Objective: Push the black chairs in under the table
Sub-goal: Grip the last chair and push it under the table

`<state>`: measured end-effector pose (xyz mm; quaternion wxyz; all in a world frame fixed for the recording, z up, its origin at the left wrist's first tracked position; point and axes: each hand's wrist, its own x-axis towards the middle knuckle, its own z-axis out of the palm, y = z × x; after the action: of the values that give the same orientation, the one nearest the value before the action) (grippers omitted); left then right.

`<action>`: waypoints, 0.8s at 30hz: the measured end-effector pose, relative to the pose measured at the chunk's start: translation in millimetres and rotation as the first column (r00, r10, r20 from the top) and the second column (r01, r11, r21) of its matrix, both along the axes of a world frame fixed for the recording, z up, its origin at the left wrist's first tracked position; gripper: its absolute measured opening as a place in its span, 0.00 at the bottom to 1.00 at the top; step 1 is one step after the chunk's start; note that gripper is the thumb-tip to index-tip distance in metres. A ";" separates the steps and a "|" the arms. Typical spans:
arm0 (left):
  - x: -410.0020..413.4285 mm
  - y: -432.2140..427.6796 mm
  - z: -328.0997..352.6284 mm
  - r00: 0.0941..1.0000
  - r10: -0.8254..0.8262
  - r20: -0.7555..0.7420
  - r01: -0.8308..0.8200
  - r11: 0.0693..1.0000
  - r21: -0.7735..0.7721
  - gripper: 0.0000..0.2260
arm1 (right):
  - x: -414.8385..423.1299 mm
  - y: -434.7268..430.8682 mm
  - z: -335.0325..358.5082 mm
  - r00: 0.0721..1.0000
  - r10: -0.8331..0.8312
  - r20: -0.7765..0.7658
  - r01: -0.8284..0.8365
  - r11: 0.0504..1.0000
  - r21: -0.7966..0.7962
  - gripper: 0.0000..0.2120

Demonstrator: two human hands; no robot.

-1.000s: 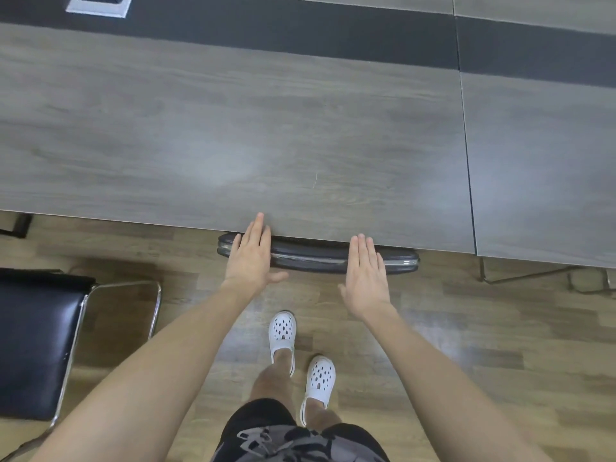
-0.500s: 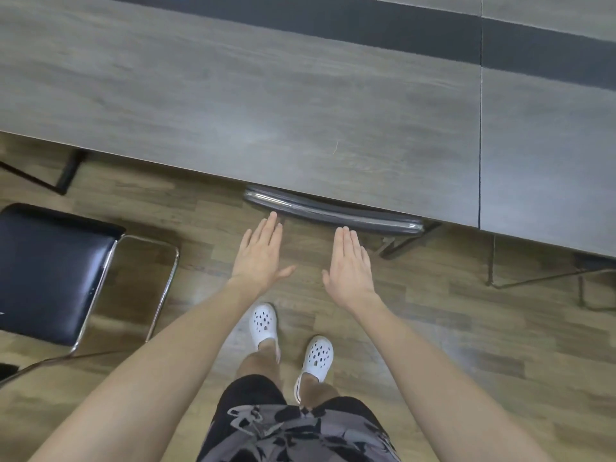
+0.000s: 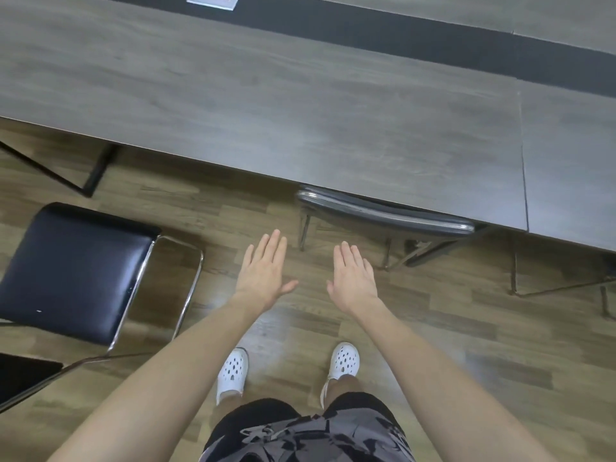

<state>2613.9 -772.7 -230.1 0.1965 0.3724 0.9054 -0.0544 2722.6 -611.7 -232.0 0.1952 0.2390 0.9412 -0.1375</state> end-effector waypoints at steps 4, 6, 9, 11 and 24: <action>-17.6 -50.9 -4.6 0.999 -0.049 0.007 0.049 0.999 -0.018 0.42 | -26.4 -53.0 -0.9 1.000 -0.025 0.019 0.025 1.000 -0.004 0.35; -28.3 -77.3 -5.0 0.998 -0.056 0.011 0.056 0.998 -0.013 0.42 | -37.9 -80.7 1.6 0.999 -0.040 0.022 0.040 0.999 -0.017 0.36; -46.7 -116.1 -3.6 0.998 -0.070 0.000 0.070 0.998 -0.009 0.42 | -51.7 -119.2 5.9 0.996 -0.084 0.016 0.085 0.996 -0.022 0.36; -58.8 -140.1 -2.7 0.997 -0.081 0.014 0.082 0.997 -0.011 0.42 | -57.4 -144.0 10.2 0.995 -0.103 0.018 0.103 0.995 -0.016 0.36; -78.6 -223.0 4.8 0.999 -0.037 0.039 0.034 0.997 0.070 0.42 | -44.9 -233.2 27.6 0.989 -0.149 0.019 0.148 0.989 0.011 0.38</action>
<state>2535.3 -995.7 -225.4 0.2008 0.3962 0.8957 -0.0192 2677.7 -844.9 -204.4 0.1925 0.3107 0.9195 -0.1448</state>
